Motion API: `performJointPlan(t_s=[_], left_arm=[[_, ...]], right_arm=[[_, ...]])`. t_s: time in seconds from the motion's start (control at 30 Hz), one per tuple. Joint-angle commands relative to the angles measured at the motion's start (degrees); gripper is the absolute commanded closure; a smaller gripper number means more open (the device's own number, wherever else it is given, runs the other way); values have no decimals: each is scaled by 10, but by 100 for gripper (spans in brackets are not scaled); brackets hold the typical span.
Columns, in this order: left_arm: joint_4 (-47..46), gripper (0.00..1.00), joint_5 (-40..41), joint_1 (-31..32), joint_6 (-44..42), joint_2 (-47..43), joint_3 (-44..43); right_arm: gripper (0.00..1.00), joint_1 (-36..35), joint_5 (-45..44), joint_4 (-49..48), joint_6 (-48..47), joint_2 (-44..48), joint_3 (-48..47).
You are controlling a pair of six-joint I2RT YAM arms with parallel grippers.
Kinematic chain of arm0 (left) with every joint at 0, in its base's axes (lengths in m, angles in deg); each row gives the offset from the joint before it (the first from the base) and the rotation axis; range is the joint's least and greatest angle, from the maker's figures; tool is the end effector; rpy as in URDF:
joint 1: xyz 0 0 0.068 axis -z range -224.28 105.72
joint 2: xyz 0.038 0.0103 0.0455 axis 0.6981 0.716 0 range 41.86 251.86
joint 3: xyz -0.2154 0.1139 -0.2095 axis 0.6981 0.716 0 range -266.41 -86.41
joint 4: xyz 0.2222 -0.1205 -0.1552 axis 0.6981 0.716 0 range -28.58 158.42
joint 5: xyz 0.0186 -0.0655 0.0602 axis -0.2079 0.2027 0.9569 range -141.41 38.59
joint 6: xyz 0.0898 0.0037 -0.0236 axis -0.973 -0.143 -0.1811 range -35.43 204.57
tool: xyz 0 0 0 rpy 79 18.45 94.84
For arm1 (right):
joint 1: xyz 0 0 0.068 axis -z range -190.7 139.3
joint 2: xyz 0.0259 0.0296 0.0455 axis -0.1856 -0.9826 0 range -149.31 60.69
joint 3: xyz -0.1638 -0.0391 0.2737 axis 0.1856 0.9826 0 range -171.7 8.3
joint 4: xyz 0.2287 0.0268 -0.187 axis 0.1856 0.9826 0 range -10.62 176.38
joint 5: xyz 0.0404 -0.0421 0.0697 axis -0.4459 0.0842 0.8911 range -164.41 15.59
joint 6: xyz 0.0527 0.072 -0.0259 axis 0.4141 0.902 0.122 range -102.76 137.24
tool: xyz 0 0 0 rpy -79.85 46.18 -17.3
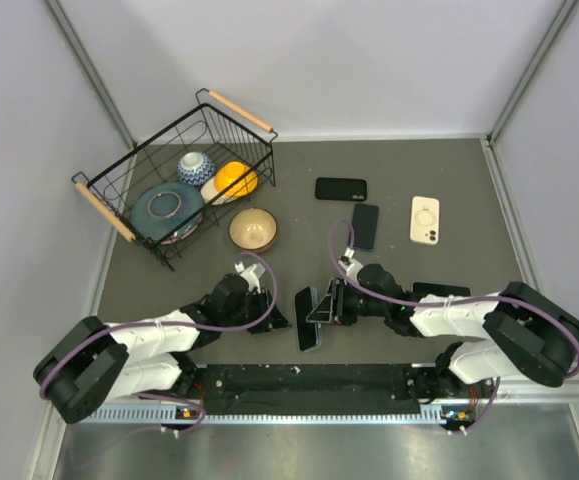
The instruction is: Put the phone into the phone case
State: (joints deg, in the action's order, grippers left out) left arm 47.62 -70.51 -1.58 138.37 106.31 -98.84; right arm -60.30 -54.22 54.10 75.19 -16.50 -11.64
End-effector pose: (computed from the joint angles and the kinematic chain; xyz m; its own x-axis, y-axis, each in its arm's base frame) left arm 0.1473 -0.1732 0.1165 -0.9381 -0.1720 -0.3008 0.1232 0.6456 -0.7536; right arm 0.1613 0.2340 0.1339 -0.9488 0.1126 -0.2953 -0.1891 0.5463 0.8160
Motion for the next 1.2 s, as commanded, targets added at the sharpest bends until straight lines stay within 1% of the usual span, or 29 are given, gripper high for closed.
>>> performJointPlan(t_s=[0.0,0.27,0.3,0.33,0.37,0.4,0.53,0.57,0.6,0.63,0.67,0.7,0.77,0.83,0.9,1.0,1.07,1.13,1.17], left_arm=[[-32,71,-13,2,-7,18,-15],[-63,70,-26,2,3,50,-9],[-66,69,-26,2,3,50,-8],[-65,69,-26,2,3,48,-8],[-65,69,-25,2,3,47,-8],[-64,69,-25,2,3,46,-8],[-76,68,-34,2,-2,45,-3],[-79,68,-35,2,-1,46,-1],[-83,68,-37,2,1,50,1],[-87,68,-38,2,3,51,2],[-88,68,-42,2,5,53,2],[-90,68,-44,3,10,52,1],[-92,67,-42,3,10,52,0],[-78,67,-41,4,6,50,-5],[-70,67,-40,4,-1,46,-12],[-69,67,-38,5,0,37,-12],[-69,67,-35,5,1,32,-13],[-70,67,-34,5,0,31,-14],[-73,67,-34,5,0,32,-15]], right_arm=[[64,2,-7,-9,-11,20,-14],[65,2,-12,-7,0,-2,-15],[74,2,-14,-6,0,-2,-14],[82,2,-15,-5,-1,-1,-13],[99,2,-18,-6,-2,1,-12],[100,2,-18,-9,-5,2,-9],[100,2,-11,-17,-11,-6,-13],[100,2,-14,4,-13,-8,-18],[97,2,-14,16,-20,-9,-29],[89,2,-8,22,-19,-12,-33],[77,2,-1,12,-11,-11,-33],[74,3,6,2,-7,-10,-33],[72,2,23,-15,2,-7,-34],[71,2,31,-14,3,-7,-36],[68,2,35,-13,0,-13,-40],[69,2,45,-21,2,-23,-38],[84,2,45,-24,3,-29,-35],[100,2,52,-51,2,-33,-28],[100,2,52,-58,8,-34,-19]])
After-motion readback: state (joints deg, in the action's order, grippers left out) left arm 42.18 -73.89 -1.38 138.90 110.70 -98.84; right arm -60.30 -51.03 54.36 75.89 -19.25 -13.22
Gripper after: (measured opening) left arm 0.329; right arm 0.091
